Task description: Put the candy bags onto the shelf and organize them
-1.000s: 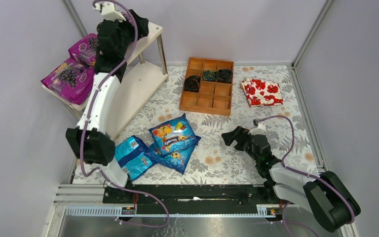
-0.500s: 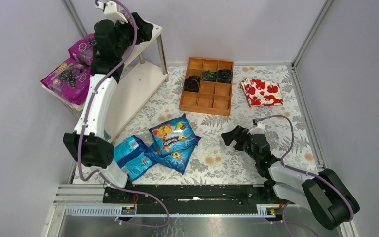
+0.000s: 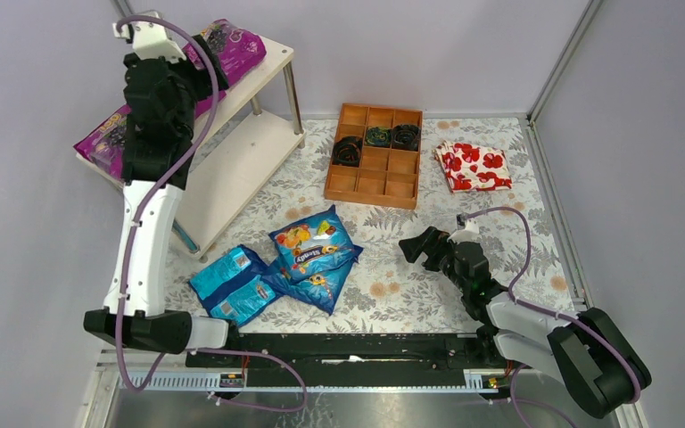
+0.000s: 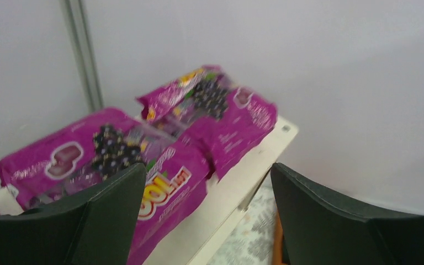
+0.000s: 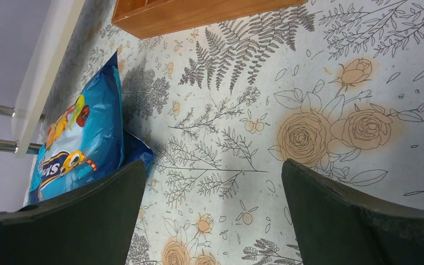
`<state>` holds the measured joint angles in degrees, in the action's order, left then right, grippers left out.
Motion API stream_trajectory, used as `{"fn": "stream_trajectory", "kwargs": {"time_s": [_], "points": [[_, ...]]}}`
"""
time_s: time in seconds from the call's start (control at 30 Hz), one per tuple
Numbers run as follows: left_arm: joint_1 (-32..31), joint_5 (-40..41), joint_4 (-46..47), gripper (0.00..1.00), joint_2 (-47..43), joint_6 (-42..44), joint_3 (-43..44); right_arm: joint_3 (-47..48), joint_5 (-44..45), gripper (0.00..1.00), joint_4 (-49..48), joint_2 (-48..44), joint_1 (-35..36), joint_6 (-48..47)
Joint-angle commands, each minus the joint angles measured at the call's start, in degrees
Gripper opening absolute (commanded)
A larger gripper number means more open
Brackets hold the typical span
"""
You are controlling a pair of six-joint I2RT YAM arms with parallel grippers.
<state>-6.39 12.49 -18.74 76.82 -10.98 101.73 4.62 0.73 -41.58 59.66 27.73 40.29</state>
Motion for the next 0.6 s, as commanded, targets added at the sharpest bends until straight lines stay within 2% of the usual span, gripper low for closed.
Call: {"fn": "stream_trajectory", "kwargs": {"time_s": [0.0,0.07,0.3,0.57], "points": [[0.4,3.7,-4.6,0.88,0.7,3.6,-3.3,0.0,-0.6,1.0,-3.0,-0.9,-0.2,-0.2],[0.6,0.9,-5.0,0.88,1.5,4.1,-3.4,-0.1,-0.6,1.0,-3.0,-1.1,-0.2,-0.3],[0.6,0.7,-11.1,0.89,7.2,3.3,2.4,-0.4,-0.6,1.0,-3.0,-1.7,-0.2,-0.2],[0.6,-1.1,-15.9,0.82,6.2,0.6,2.9,0.0,-0.6,1.0,-3.1,-0.8,-0.1,-0.2]]}}
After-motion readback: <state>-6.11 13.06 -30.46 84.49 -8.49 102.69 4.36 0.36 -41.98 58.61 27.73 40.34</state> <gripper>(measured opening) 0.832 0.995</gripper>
